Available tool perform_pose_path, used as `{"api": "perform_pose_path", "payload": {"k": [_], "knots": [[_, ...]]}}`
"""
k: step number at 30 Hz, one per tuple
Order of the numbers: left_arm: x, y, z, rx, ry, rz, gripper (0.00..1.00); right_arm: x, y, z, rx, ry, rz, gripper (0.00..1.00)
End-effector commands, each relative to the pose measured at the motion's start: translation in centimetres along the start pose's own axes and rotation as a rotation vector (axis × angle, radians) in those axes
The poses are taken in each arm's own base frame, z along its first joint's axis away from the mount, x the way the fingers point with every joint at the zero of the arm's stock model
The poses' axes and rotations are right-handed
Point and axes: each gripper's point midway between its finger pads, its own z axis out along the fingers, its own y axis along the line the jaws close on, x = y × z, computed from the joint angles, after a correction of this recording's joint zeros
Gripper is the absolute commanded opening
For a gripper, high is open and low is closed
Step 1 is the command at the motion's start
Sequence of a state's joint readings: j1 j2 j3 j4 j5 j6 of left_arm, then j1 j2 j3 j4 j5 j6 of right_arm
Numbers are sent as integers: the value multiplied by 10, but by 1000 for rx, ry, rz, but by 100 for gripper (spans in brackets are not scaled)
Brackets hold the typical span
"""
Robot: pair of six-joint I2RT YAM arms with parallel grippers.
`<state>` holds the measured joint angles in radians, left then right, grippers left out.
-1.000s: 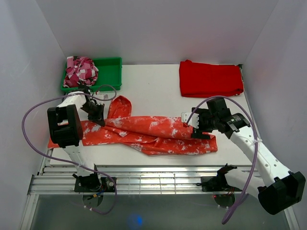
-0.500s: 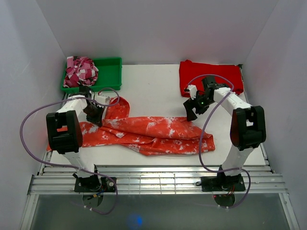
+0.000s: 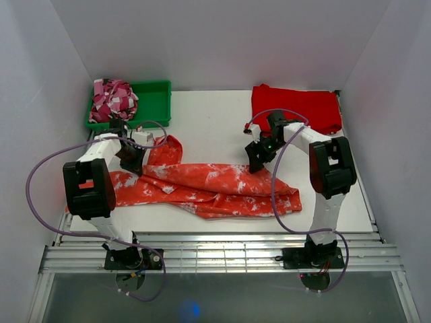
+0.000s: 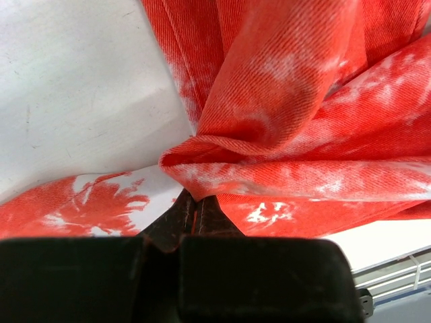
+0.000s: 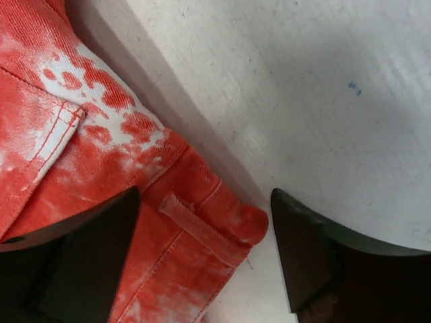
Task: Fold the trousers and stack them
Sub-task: Flatten the trousers out
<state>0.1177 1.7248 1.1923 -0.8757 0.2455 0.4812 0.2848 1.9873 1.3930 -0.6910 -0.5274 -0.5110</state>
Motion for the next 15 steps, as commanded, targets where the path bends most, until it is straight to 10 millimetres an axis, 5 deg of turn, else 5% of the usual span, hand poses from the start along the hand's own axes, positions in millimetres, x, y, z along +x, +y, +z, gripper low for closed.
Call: {"api": "perform_pose_path", "payload": {"k": [1, 3, 4, 6, 7, 10, 13, 15], "knots": [[-20, 5, -21, -43, -67, 4, 0, 6, -7, 9, 11, 17, -50, 77], [-24, 6, -23, -44, -75, 3, 0, 11, -8, 7, 22, 32, -71, 64], [-26, 6, -24, -42, -79, -2, 0, 13, -4, 1, 25, 36, -94, 46], [-33, 7, -28, -41, -98, -4, 0, 14, 0, -11, 33, 29, -109, 27], [-38, 5, -31, -31, -114, -8, 0, 14, 3, -19, 41, 27, -112, 8], [-56, -1, -51, -19, -204, -4, 0, 4, 3, -64, 137, -42, -135, 8], [-80, -12, -83, -17, -345, -41, 0, -2, -9, -136, 343, -139, -161, 8], [-93, -23, -108, -21, -446, -124, 0, 7, -26, -168, 448, -160, -145, 8]]}}
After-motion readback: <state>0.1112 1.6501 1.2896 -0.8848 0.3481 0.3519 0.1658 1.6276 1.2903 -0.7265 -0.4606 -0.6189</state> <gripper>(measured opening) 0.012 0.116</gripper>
